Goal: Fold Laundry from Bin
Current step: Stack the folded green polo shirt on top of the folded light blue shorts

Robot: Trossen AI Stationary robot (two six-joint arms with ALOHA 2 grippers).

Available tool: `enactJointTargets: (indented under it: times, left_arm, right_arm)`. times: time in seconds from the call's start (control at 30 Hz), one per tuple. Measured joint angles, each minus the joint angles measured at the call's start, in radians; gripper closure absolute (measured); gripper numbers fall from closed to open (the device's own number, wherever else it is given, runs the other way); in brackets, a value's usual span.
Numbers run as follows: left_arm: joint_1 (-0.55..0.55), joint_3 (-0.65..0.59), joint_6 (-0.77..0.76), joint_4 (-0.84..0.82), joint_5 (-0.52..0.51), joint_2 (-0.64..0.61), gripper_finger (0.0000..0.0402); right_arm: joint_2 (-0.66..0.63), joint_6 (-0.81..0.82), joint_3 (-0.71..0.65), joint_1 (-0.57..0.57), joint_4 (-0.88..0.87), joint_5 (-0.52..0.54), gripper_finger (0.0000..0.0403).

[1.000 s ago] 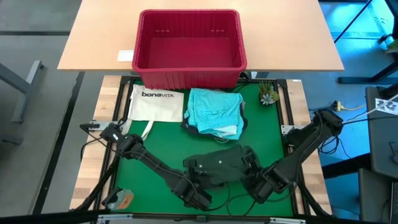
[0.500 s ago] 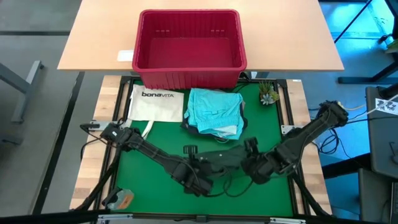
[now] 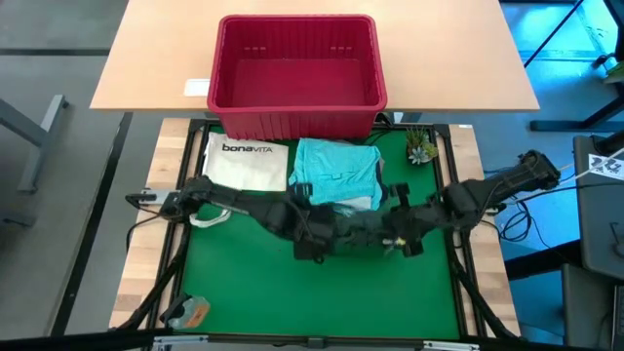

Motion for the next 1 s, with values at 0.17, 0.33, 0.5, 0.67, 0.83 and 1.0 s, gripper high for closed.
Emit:
enactJointTargets:
  times: [0.17,0.33,0.5,0.67,0.83,1.0]
  left_arm:
    - [0.072,0.001,0.058,0.000,0.019,-0.020,0.0399]
    - [0.142,0.001,0.124,0.000,0.057,-0.019,0.0399]
    - [0.209,0.001,0.182,0.001,0.062,-0.022,0.0399]
    - [0.281,0.001,0.237,0.001,0.095,-0.029,0.0399]
    - [0.331,0.000,0.281,0.001,0.141,-0.031,0.0399]
    - [0.360,0.000,0.339,0.001,0.176,-0.031,0.0399]
  right_arm:
    - [-0.040,-0.095,0.000,-0.139,0.002,-0.034,0.0398]
    - [-0.044,-0.198,0.000,-0.285,0.003,-0.088,0.0398]
    - [-0.044,-0.287,0.000,-0.417,0.007,-0.134,0.0398]
    - [-0.044,-0.375,0.000,-0.539,0.013,-0.198,0.0398]
    - [-0.045,-0.436,0.000,-0.642,0.025,-0.290,0.0398]
    - [-0.046,-0.483,0.028,-0.730,0.032,-0.393,0.0398]
